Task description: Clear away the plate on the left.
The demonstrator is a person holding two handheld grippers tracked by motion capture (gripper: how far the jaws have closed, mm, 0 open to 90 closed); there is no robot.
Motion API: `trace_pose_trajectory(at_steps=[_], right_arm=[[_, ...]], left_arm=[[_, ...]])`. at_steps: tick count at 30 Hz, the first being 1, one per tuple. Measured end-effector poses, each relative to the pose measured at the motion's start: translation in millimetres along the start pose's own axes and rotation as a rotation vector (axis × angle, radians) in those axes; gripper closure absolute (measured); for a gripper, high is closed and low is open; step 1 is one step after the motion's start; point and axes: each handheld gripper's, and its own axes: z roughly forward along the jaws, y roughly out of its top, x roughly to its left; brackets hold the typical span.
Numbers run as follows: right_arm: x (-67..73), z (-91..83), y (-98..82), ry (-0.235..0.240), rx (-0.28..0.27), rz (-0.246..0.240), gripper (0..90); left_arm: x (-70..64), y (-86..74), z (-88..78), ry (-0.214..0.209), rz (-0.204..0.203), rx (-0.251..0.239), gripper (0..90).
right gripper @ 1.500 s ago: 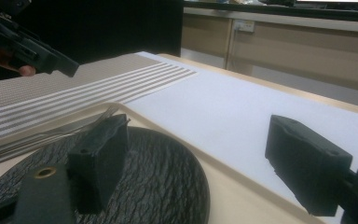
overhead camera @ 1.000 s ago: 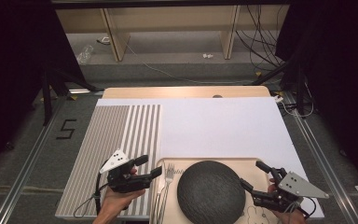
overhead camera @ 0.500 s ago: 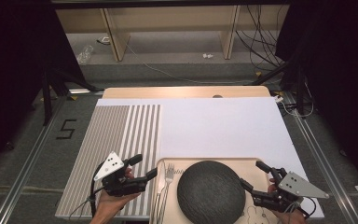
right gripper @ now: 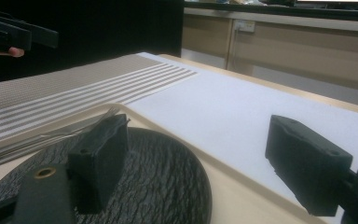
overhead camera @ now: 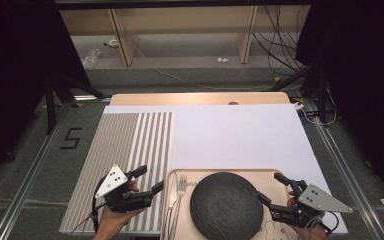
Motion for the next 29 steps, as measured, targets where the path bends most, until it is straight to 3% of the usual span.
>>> trace_pose_trajectory(at_steps=[29], right_arm=[[-0.6, -0.5, -0.2, 0.001, -0.005, 0.003, 22.0]], left_arm=[[-0.4, -1.0, -2.8, 0.008, -0.02, -0.017, 18.0]])
